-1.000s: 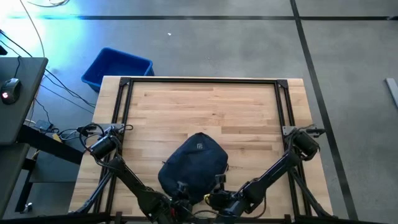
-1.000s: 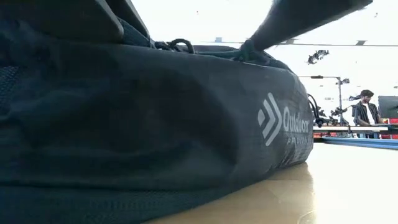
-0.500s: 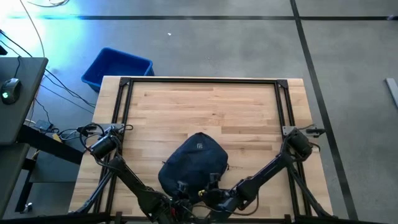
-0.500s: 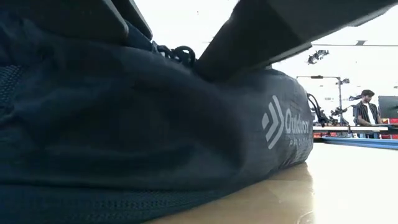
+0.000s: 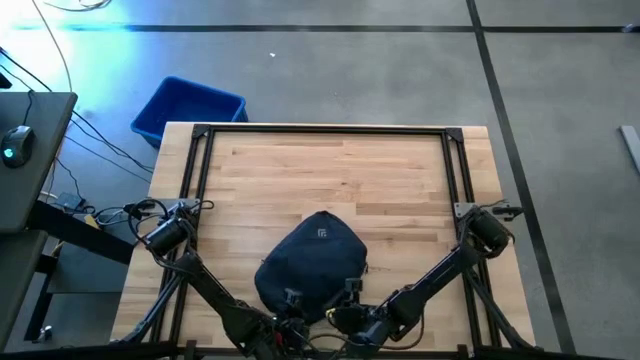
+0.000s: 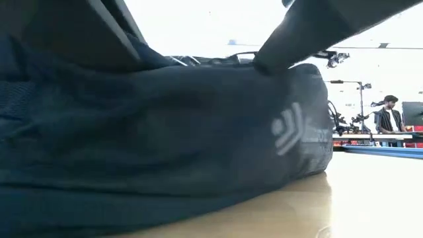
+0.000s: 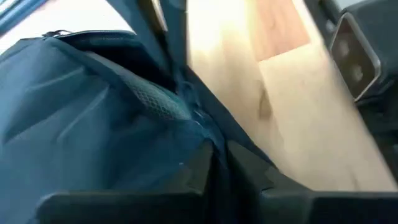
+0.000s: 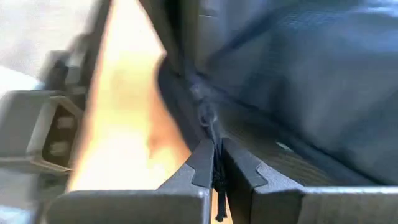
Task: Unpack backpack
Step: Close the bag pack
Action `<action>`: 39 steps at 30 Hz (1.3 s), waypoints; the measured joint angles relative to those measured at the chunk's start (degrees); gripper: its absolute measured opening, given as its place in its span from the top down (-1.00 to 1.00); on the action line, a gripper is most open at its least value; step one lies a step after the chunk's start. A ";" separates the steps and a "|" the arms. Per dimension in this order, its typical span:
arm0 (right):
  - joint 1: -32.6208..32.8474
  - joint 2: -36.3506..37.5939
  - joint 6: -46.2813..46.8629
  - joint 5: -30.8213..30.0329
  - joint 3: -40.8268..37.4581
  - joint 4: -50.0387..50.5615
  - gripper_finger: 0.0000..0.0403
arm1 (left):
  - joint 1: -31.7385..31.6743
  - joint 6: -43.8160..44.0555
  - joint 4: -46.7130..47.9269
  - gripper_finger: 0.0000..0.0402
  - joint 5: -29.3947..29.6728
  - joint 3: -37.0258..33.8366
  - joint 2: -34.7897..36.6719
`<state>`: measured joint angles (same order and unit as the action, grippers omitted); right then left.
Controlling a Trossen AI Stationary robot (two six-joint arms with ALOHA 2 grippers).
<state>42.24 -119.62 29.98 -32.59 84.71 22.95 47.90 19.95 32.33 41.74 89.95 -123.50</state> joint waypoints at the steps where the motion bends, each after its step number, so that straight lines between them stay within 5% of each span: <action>1: 0.04 0.19 1.59 -0.74 0.09 1.98 0.99 | 0.19 0.14 0.55 0.96 0.11 0.03 0.00; 11: 0.69 1.57 22.91 -8.17 0.02 34.15 1.00 | 3.47 0.12 9.83 0.99 -1.98 2.93 -0.19; 17: 2.37 1.63 38.62 -11.84 0.11 51.68 1.00 | 4.89 6.43 17.22 1.00 4.47 4.20 -0.24; 26: 3.19 1.98 34.73 -16.79 -0.11 46.30 0.92 | 3.51 5.78 6.99 0.99 5.14 4.35 -0.20; 30: 1.55 1.98 32.54 -16.71 -0.14 43.32 0.73 | 2.11 2.20 3.62 0.98 -0.20 4.41 0.04; 35: -1.32 1.98 23.21 -19.97 -2.88 31.68 0.35 | 1.74 9.30 11.09 0.98 -2.02 4.50 0.11; 39: -6.07 1.98 9.45 -16.44 -6.15 17.42 0.13 | 2.08 21.49 21.02 0.98 -3.50 4.50 0.11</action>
<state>36.17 -117.64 39.43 -49.03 78.56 40.38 49.98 41.44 53.35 38.24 94.45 -123.39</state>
